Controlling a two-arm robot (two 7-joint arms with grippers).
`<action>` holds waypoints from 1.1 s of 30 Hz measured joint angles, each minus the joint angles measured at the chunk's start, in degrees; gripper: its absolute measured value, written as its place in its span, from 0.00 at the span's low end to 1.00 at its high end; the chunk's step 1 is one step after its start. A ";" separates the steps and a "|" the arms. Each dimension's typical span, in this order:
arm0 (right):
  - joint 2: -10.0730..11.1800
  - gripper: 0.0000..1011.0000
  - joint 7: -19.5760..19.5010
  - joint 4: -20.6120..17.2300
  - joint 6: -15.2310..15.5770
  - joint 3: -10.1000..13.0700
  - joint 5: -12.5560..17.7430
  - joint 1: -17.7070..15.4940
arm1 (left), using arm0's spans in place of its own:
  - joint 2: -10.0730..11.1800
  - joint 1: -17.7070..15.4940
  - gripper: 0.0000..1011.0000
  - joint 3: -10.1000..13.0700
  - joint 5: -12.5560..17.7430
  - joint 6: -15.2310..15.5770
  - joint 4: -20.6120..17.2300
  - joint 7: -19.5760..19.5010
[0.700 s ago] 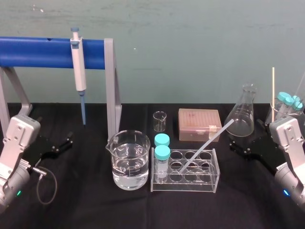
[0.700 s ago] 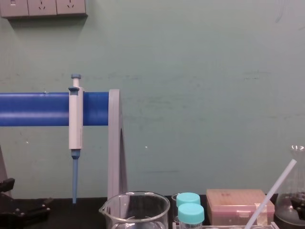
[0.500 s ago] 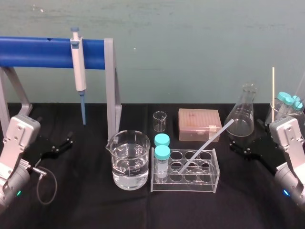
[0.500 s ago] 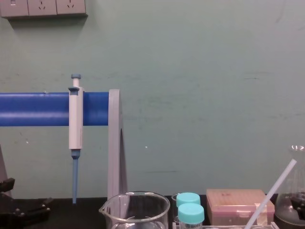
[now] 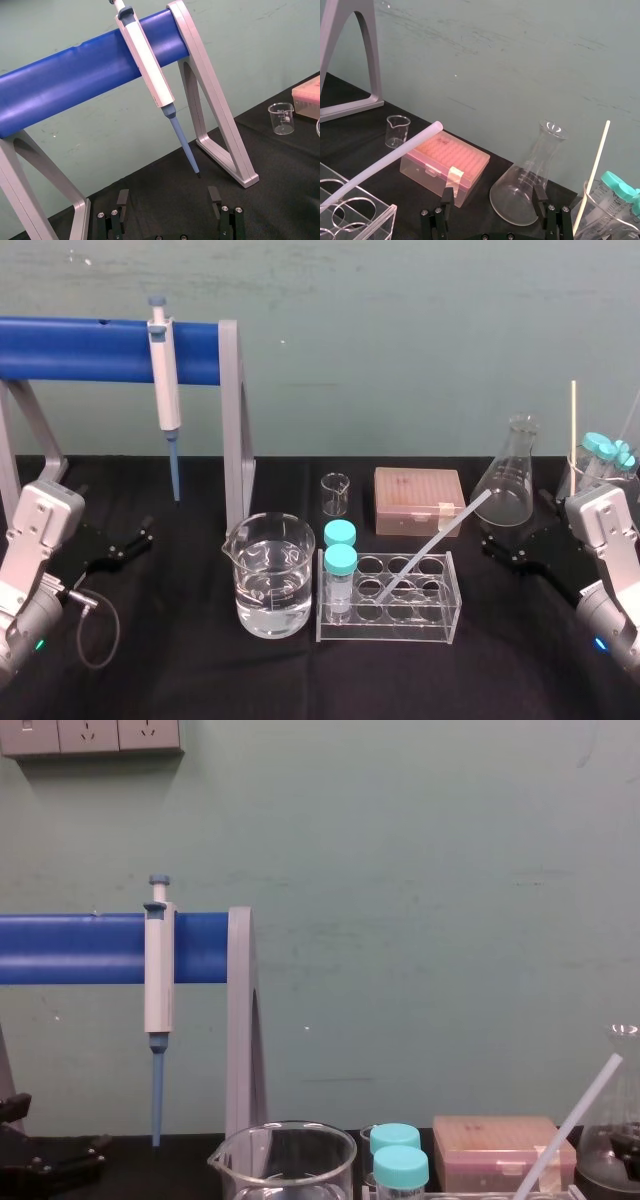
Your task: Pick up the stirring rod with one hand, then place it down.
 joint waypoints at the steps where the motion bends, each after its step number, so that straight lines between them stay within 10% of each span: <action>1: 0.00 0.99 0.00 0.00 0.00 0.00 0.00 0.00 | 0.00 0.00 0.99 0.00 0.00 0.00 0.00 0.00; 33: 0.00 0.99 0.00 0.00 0.00 0.00 0.00 0.00 | 0.00 0.00 0.99 0.00 0.00 0.00 0.00 0.00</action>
